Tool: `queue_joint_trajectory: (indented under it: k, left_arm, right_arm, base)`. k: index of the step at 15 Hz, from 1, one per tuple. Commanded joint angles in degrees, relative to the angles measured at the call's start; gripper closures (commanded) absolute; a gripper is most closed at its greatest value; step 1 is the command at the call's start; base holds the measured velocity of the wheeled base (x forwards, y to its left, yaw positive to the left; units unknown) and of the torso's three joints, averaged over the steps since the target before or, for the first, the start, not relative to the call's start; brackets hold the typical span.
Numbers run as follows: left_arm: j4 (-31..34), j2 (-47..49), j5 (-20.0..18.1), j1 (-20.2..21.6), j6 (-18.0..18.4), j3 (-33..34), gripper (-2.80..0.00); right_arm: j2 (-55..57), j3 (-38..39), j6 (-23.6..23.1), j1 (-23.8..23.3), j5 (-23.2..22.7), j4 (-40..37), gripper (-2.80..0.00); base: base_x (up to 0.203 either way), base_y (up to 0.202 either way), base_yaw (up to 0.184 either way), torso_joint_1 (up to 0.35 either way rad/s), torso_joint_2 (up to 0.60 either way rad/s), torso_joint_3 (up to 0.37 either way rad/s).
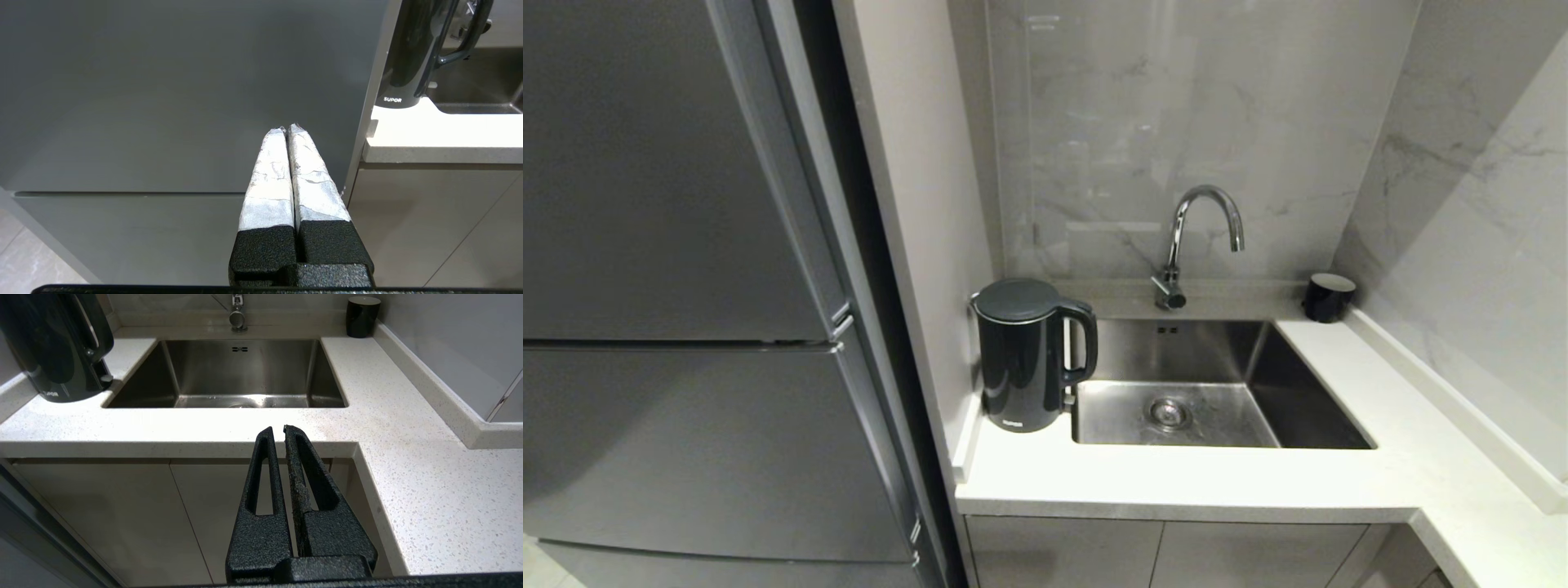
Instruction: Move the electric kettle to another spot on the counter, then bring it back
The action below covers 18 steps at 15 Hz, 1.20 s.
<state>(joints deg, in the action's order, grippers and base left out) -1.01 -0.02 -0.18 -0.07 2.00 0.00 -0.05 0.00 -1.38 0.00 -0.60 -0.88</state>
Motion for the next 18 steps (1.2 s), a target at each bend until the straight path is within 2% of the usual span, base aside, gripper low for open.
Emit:
queue_joint_trajectory:
  k: [1, 18]
  left_arm:
    - [0.0, 0.1, 0.0, 0.0, 0.0, 0.4, 0.00]
    - [0.0, 0.1, 0.0, 0.0, -0.2, 0.4, 0.00]
  right_arm:
    - [0.0, 0.0, 0.0, 0.0, 0.0, 0.0, 0.00]
    - [0.0, 0.0, 0.1, 0.0, 0.0, 0.0, 0.00]
  base:
    - [0.000, 0.000, 0.000, -0.131, 0.33, 0.192]
    - [0.000, 0.000, 0.000, -0.128, 0.34, 0.210]
